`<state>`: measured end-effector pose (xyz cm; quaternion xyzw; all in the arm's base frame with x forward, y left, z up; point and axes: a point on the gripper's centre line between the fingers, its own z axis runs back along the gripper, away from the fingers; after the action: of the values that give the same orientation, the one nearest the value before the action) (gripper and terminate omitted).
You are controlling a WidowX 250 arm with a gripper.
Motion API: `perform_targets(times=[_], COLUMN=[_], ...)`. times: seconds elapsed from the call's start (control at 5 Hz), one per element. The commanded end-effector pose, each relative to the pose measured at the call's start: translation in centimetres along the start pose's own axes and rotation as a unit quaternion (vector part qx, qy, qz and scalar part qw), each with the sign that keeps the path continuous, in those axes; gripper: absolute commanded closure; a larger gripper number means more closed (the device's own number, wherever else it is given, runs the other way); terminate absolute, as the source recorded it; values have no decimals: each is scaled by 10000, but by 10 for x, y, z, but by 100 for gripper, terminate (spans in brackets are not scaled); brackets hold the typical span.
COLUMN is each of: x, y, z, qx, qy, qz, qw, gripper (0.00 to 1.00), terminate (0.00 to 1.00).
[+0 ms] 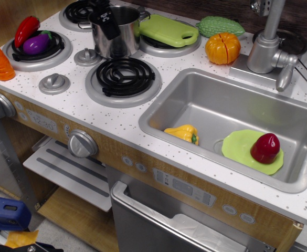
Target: Put pot on stove which is near stove
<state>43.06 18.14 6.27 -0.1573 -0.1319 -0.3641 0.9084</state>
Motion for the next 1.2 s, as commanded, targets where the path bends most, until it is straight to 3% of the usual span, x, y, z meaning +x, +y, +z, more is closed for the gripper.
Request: perform_targets(times=[0.0,0.2,0.4,0.6,0.8,1.0], x=[8,9,12,15,23,28], y=[2,-3,-9,-13,-19,-26], z=[24,19,13,13,19,20], qx=[325,482,628,772,1039,1116], qy=[-173,-281,-335,-242,95,119], qz=[-104,-70,-26,-48,-69,50], qw=[9993,9984,9975,9967,9945,9937], gripper=[0,0,100,100,100,100], terminate=[0,0,0,0,0,0])
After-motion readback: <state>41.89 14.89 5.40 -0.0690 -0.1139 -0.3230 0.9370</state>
